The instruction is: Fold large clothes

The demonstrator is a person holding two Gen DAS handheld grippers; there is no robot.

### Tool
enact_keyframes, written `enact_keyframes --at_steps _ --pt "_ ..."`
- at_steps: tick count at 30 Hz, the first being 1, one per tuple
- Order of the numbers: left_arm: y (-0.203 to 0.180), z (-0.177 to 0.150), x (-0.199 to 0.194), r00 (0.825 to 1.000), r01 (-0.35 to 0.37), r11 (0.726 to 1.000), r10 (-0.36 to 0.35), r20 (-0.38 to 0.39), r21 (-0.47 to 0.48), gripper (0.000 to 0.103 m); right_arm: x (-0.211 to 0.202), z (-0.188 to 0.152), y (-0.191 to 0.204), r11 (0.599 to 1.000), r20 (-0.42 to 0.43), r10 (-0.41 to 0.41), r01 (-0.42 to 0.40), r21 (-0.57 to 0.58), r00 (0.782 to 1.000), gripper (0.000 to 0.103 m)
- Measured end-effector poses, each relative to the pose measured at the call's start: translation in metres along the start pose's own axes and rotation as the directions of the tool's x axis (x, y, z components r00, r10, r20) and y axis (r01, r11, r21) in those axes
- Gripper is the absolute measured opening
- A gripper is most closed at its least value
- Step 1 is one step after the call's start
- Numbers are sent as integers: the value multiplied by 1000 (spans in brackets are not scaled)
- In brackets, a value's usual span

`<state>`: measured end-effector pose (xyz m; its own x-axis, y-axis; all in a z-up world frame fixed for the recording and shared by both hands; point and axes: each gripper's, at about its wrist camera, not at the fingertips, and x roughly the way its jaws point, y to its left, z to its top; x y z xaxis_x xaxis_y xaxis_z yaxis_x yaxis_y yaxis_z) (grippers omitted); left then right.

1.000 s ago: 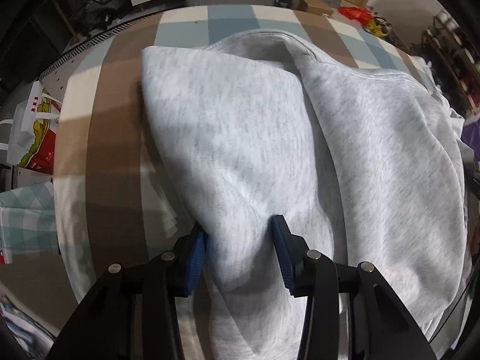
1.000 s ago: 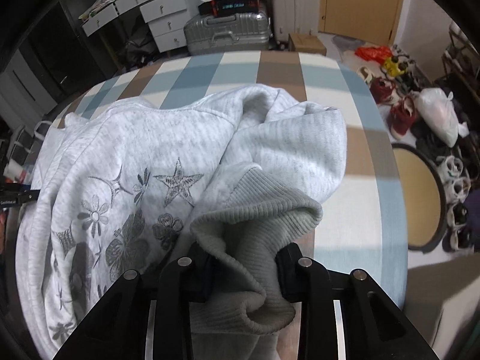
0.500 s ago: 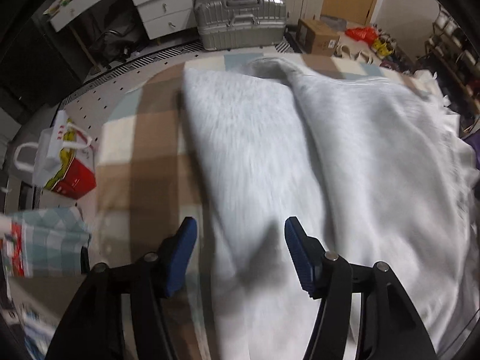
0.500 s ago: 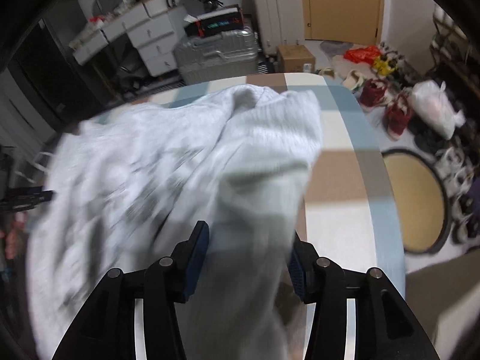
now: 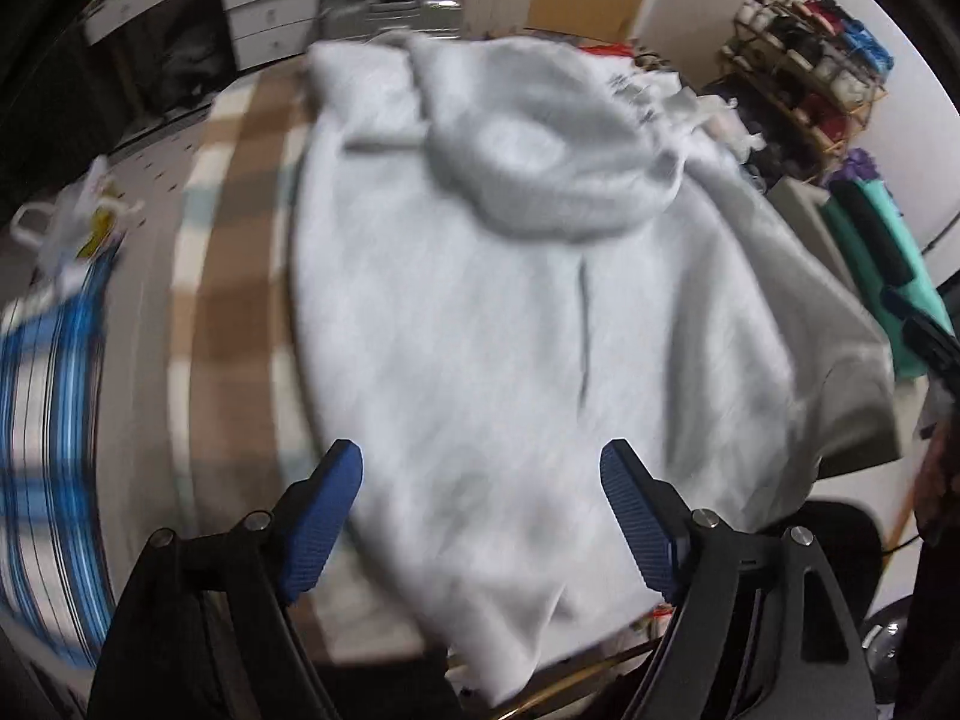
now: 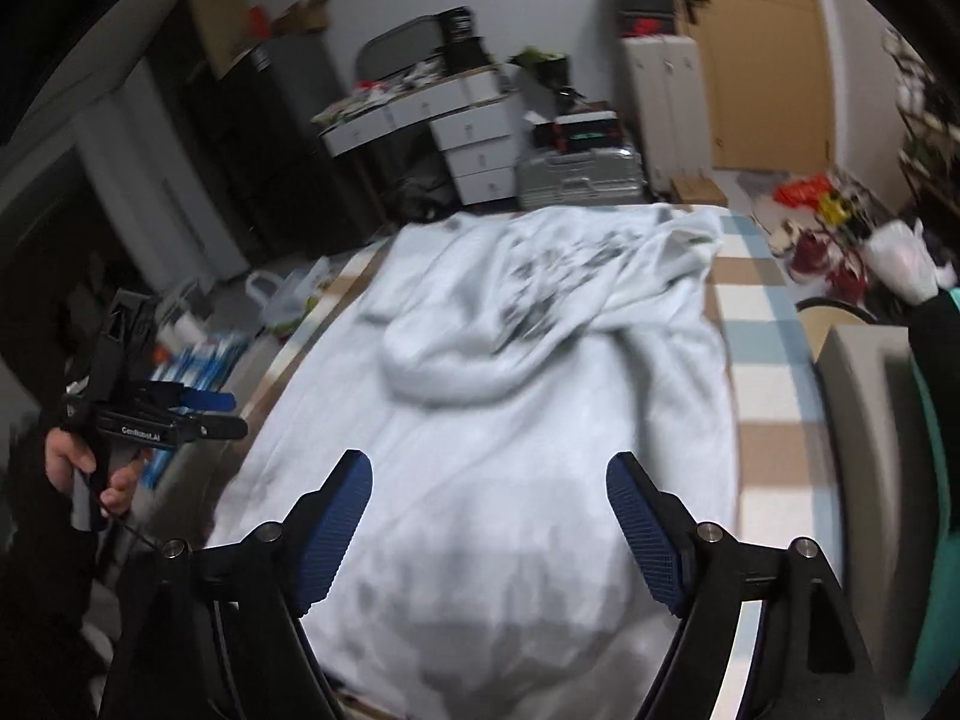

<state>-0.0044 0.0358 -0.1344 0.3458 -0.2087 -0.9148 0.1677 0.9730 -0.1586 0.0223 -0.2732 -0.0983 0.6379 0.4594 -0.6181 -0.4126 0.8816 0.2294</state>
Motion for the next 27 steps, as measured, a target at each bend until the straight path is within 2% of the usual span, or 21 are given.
enact_keyframes --at_steps 1,4,6,8,10,12,14,16,18,19,21,22,23,24,25,27 --pt "4 -10 3 1000 6 1000 -6 -9 -22 79 0 -7 7 1000 8 2 -2 14 1000 81" --pt "17 -34 8 999 40 993 -41 -12 -114 79 2 -24 19 994 98 76 -84 76 992 81" --pt "12 -48 12 999 19 993 -23 -32 -114 79 6 -37 21 987 188 104 -125 105 977 81" --pt "2 -57 15 1000 -21 997 21 0 -76 78 11 -50 17 978 250 110 -150 146 962 81" --pt "-6 -63 12 999 -9 999 11 36 -45 79 14 -47 19 979 219 97 -133 154 971 82" --pt "-9 -65 16 999 23 999 -22 40 -23 79 2 -51 21 978 308 96 -147 145 946 86" --pt "-14 -59 27 999 5 1000 -4 34 -26 78 -1 -51 24 982 329 92 -140 126 940 92" --pt "-17 -60 30 1000 4 999 -3 11 -50 78 1 -51 28 987 311 85 -123 106 947 92" --pt "-20 -77 16 995 99 994 -97 32 -51 79 3 -53 33 991 291 74 -102 83 954 92" --pt "-25 -81 13 994 95 995 -94 53 -13 79 4 -54 35 992 286 77 -102 72 955 92" --pt "-37 -82 20 996 -60 994 53 74 96 79 4 -55 38 992 285 95 -115 53 954 92" --pt "-38 -81 29 988 -147 980 140 63 132 79 6 -54 39 992 281 102 -119 46 954 92" --pt "-35 -80 38 980 -201 970 198 38 138 78 8 -55 41 992 274 104 -120 44 956 93" --pt "-32 -79 44 979 -202 970 202 16 134 78 12 -54 42 992 255 102 -116 41 961 93" --pt "-26 -77 48 985 -169 978 171 -2 119 78 16 -53 43 993 237 101 -113 38 966 93" --pt "-15 -75 46 989 -150 986 149 12 79 74 18 -54 46 994 225 99 -107 26 969 93"
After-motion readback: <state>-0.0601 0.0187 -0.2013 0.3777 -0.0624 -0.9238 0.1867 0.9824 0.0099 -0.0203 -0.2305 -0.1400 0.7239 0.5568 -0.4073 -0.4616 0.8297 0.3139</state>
